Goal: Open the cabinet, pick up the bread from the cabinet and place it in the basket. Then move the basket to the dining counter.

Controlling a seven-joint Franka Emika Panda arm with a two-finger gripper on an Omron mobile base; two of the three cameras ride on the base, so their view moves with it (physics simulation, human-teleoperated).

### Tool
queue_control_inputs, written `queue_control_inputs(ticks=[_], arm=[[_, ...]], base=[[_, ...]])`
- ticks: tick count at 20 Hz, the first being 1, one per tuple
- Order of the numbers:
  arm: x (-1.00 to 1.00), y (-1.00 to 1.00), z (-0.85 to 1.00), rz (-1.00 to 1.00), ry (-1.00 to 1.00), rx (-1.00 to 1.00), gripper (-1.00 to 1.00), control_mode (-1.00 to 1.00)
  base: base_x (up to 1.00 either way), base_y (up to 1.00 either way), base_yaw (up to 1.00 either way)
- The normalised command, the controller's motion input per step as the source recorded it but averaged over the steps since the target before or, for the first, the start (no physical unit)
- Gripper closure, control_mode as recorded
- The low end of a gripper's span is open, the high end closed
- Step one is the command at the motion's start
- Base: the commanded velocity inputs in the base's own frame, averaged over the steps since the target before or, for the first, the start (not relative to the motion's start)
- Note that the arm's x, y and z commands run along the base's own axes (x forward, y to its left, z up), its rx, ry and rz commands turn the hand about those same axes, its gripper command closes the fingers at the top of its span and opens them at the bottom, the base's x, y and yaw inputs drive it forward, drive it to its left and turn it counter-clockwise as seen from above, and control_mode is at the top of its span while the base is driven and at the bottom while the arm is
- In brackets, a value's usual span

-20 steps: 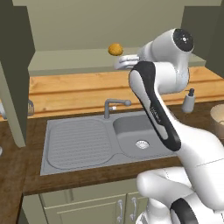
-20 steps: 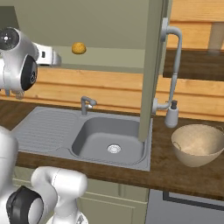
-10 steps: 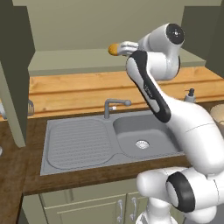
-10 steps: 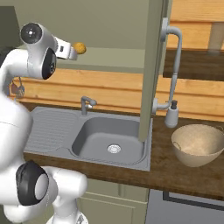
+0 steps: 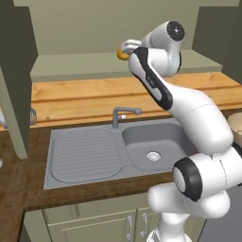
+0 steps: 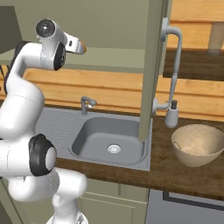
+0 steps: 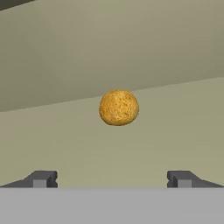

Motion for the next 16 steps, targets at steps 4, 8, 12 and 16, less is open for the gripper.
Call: queue_control_inputs(ticks=[4,8,12,16], arm=[[0.21,0.04,-0.18,0.00,0.00,0.00,-1.00,-1.00],[0.45,0.00,-0.22,0.00,0.00,-0.02,-1.00,-1.00],[0.60,0.00,-0.06,0.00,0.00,-0.06,-1.00,-1.00],[0.48,0.00,0.09,0.00,0.00,-0.09,-1.00,-1.00]], base=[[0.00,0.00,0.00],[0.00,0.00,0.00],[0.00,0.00,0.00],[0.00,0.00,0.00]])
